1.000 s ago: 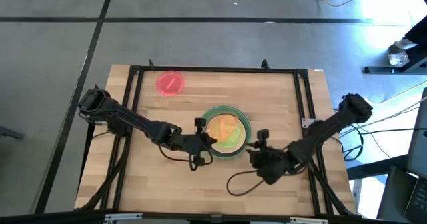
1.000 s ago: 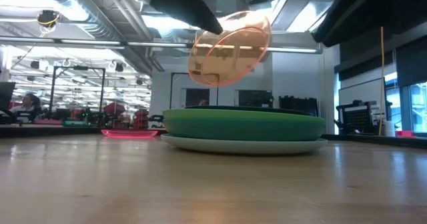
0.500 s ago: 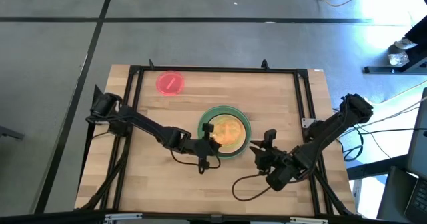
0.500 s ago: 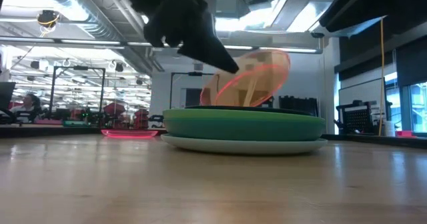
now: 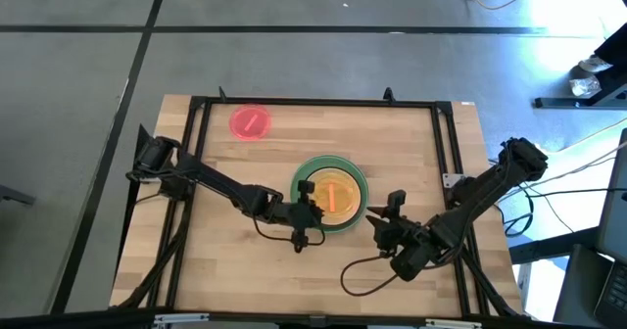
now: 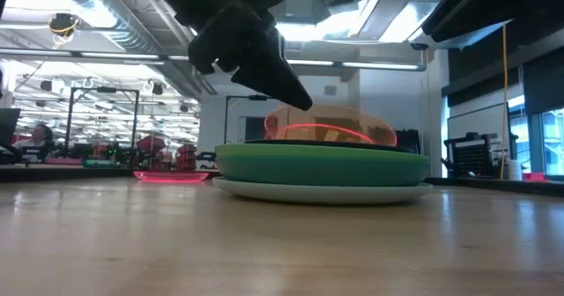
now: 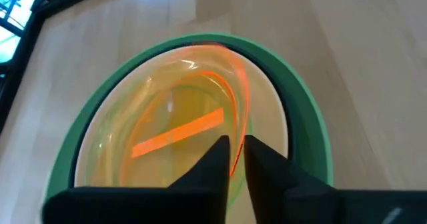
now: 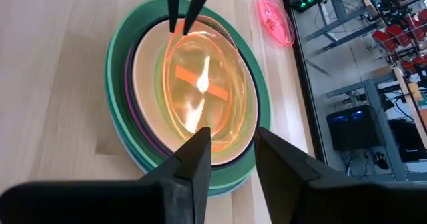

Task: Stack plastic plates
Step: Stack the transparent orange plate on top of the transparent green plate, then stack the transparent pink plate on top of the transparent orange plate, then return to Home Position

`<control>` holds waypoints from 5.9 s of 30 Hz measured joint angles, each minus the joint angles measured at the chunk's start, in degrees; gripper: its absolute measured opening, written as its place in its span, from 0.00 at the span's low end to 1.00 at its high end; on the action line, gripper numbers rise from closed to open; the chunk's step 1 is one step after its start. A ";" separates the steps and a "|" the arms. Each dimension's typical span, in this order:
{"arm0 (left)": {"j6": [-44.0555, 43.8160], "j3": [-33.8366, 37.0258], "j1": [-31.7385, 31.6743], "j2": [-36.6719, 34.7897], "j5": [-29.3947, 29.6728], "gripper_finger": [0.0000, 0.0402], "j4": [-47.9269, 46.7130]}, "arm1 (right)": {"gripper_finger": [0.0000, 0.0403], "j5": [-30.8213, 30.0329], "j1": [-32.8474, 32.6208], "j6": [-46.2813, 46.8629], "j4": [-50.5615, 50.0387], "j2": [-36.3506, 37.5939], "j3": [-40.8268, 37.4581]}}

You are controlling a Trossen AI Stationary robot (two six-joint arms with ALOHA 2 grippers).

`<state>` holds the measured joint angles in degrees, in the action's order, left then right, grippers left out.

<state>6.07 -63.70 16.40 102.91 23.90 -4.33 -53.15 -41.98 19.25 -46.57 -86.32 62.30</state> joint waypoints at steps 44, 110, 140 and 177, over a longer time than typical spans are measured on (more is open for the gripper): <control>-7.46 0.20 -24.34 -12.35 -8.04 0.23 -39.05 | 0.27 0.20 0.00 0.00 0.59 0.00 -0.11; 0.55 21.78 -37.06 -14.01 4.27 0.01 -16.44 | 0.27 -5.79 0.00 0.00 0.35 -0.03 -0.11; 6.77 11.14 -6.18 -14.39 -18.97 0.00 9.57 | 0.27 -5.82 0.00 0.00 0.18 -0.03 -0.11; 4.98 12.50 -6.04 -17.13 -13.00 0.24 2.20 | 0.27 -6.22 0.00 3.43 -0.02 0.51 -3.67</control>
<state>11.05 -51.20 10.36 85.79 10.90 -2.13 -59.36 -41.98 22.68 -46.59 -85.81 58.63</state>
